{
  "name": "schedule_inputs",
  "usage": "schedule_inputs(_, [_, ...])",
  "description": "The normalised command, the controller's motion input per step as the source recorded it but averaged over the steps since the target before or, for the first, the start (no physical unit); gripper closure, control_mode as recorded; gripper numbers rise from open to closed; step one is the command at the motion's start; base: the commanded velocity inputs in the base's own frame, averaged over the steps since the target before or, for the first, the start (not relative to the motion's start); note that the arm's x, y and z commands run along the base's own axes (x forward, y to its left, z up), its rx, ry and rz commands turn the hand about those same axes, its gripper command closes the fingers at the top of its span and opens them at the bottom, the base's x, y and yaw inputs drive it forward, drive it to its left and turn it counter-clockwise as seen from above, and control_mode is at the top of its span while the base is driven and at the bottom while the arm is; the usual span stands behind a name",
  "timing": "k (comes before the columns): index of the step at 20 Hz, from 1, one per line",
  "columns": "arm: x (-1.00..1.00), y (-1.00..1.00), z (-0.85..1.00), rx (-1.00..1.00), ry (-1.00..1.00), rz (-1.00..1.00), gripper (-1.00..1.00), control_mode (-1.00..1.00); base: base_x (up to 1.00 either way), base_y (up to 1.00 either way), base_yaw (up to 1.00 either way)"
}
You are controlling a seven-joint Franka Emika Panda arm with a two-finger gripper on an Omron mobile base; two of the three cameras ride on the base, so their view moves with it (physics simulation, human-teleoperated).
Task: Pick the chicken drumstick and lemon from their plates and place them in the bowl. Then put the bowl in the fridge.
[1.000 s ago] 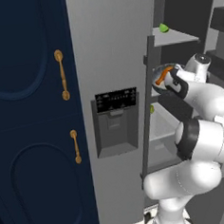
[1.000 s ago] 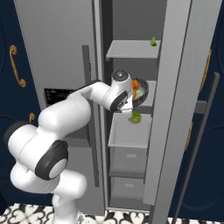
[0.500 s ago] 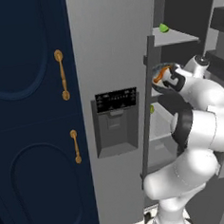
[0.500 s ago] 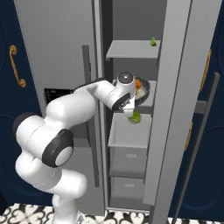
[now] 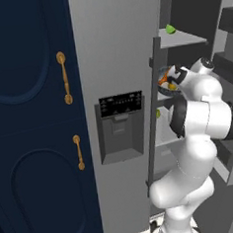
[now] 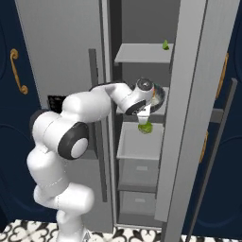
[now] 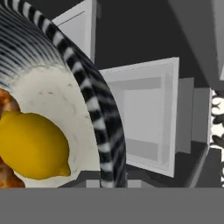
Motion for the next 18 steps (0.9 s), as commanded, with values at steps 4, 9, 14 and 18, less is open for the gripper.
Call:
schedule_inputs(4, [0.35,-0.21,-0.23,0.09,0.0,0.0,1.0,-1.0,0.0,0.0,0.0])
schedule_inputs(9, [0.61,0.03,-0.13,0.03,0.0,0.0,1.0,-1.0,0.0,0.0,0.0])
schedule_inputs(14, [0.85,0.0,-0.08,0.02,0.02,0.0,1.0,-1.0,0.0,0.0,0.0])
schedule_inputs(18, [0.49,0.0,-0.34,0.01,0.03,0.0,1.0,-1.0,0.0,0.0,0.0])
